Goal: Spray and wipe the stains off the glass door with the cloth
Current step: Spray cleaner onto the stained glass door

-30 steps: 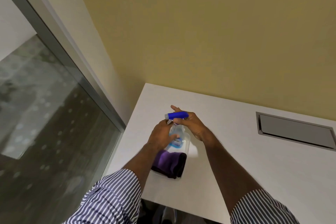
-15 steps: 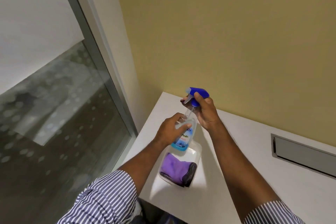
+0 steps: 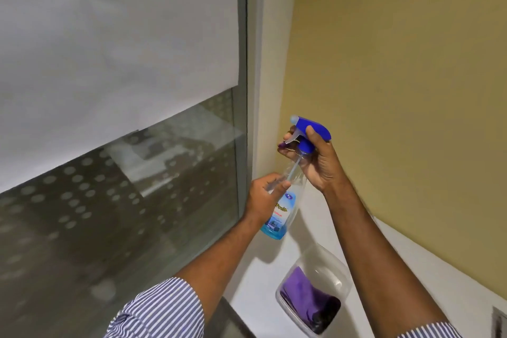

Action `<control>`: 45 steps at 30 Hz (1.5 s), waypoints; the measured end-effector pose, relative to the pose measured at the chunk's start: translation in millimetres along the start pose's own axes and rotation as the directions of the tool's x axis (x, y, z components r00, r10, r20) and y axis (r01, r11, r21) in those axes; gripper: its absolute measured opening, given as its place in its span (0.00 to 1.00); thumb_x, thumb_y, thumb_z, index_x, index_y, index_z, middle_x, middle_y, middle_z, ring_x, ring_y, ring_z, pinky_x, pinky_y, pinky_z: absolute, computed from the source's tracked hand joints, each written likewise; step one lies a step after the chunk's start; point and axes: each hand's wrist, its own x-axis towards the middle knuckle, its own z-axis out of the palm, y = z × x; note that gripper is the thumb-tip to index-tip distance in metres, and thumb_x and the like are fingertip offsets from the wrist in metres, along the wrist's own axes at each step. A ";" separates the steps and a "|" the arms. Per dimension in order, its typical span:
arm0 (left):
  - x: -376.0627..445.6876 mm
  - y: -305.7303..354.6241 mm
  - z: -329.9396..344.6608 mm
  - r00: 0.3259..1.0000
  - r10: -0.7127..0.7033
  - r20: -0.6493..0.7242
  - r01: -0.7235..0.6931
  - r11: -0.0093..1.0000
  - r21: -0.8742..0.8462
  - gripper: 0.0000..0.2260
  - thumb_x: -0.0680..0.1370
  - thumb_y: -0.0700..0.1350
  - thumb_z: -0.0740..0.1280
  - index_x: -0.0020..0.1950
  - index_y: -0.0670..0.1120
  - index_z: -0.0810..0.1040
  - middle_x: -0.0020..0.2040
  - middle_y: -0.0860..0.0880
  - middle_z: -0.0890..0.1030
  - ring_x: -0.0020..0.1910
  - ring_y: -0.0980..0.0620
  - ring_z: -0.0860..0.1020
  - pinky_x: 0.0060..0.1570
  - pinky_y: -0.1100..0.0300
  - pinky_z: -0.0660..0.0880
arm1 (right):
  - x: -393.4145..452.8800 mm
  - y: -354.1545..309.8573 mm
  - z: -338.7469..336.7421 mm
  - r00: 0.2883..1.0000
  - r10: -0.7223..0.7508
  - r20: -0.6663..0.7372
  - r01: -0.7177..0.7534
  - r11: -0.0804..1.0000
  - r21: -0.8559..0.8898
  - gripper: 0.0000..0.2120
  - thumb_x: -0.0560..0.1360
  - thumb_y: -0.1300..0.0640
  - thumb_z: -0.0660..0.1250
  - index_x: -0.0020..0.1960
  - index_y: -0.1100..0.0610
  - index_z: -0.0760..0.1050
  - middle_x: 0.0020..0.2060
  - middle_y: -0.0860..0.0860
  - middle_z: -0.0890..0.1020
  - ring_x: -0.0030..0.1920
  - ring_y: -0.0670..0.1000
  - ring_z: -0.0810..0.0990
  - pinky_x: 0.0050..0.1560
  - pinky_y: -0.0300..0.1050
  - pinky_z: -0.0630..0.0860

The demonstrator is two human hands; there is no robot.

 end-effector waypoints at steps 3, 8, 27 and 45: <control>-6.1 7.1 -34.0 0.997 -0.022 -0.068 0.017 0.997 -0.071 0.18 0.71 0.65 0.68 0.40 0.51 0.84 0.32 0.52 0.81 0.30 0.55 0.79 0.30 0.64 0.75 | 10.7 19.1 39.1 0.979 0.065 0.194 -0.062 0.998 -0.023 0.28 0.64 0.45 0.84 0.55 0.63 0.83 0.46 0.58 0.86 0.48 0.57 0.86 0.59 0.61 0.83; -21.5 10.0 -108.0 0.988 -0.037 -0.152 0.019 0.992 -0.122 0.30 0.68 0.79 0.63 0.39 0.55 0.87 0.33 0.52 0.86 0.30 0.56 0.83 0.31 0.64 0.79 | 15.6 58.1 110.7 0.882 0.209 0.423 -0.180 0.978 -0.106 0.24 0.69 0.45 0.80 0.53 0.61 0.79 0.46 0.60 0.85 0.49 0.60 0.86 0.60 0.58 0.82; -250.4 43.6 -385.0 0.677 -0.092 -0.731 -0.133 0.961 -0.244 0.18 0.85 0.35 0.59 0.43 0.47 0.84 0.41 0.54 0.85 0.38 0.63 0.80 0.49 0.63 0.76 | -138.7 227.5 431.7 0.571 0.362 0.737 -0.239 0.932 -0.274 0.09 0.74 0.54 0.70 0.45 0.59 0.74 0.25 0.50 0.70 0.23 0.47 0.69 0.27 0.39 0.73; -596.8 130.2 -594.2 0.318 -0.003 -0.948 -0.420 0.896 -0.144 0.16 0.85 0.37 0.56 0.42 0.45 0.78 0.41 0.46 0.78 0.44 0.50 0.75 0.51 0.55 0.73 | -419.0 344.1 726.4 0.168 0.293 0.941 -0.173 0.949 -0.264 0.06 0.75 0.58 0.67 0.40 0.58 0.74 0.20 0.53 0.68 0.20 0.52 0.66 0.27 0.42 0.72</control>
